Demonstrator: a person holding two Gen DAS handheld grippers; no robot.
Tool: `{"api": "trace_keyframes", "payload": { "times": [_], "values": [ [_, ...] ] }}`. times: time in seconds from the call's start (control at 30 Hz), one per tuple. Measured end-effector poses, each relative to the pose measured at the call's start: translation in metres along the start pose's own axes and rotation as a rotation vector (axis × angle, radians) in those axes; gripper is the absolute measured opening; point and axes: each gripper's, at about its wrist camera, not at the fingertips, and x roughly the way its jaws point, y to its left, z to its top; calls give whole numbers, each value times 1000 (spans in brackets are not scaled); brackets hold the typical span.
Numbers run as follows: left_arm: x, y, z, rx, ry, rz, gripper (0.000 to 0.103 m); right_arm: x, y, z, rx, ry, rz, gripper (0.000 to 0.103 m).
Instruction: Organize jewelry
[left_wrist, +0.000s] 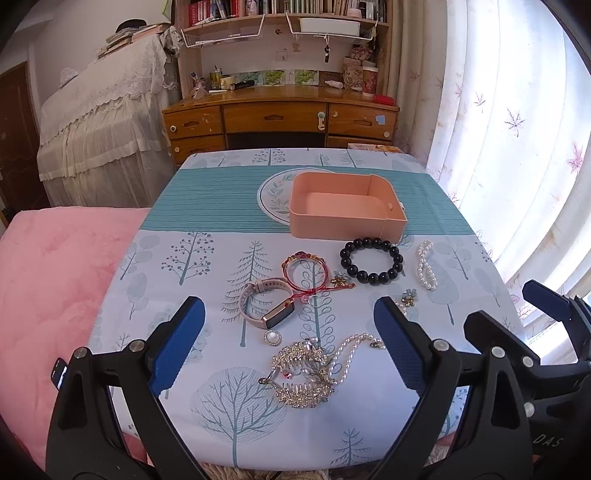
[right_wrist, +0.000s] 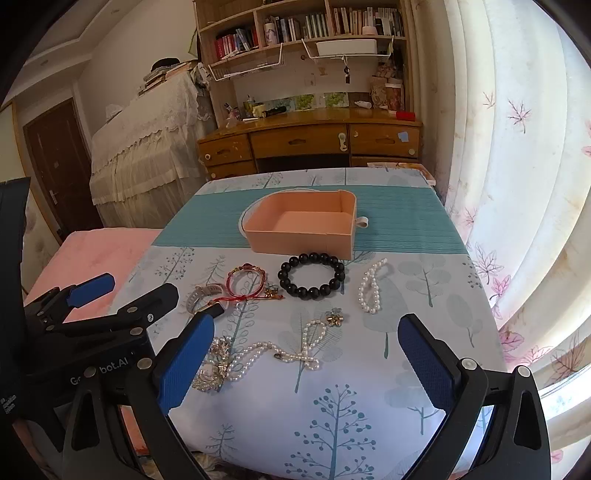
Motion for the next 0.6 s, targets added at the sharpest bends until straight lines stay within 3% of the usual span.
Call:
{"api": "trace_keyframes", "payload": {
  "times": [0.6],
  "values": [
    [-2, -1, 1, -1, 5, -2, 92, 1, 2, 0, -2, 4, 1, 101]
  ]
}}
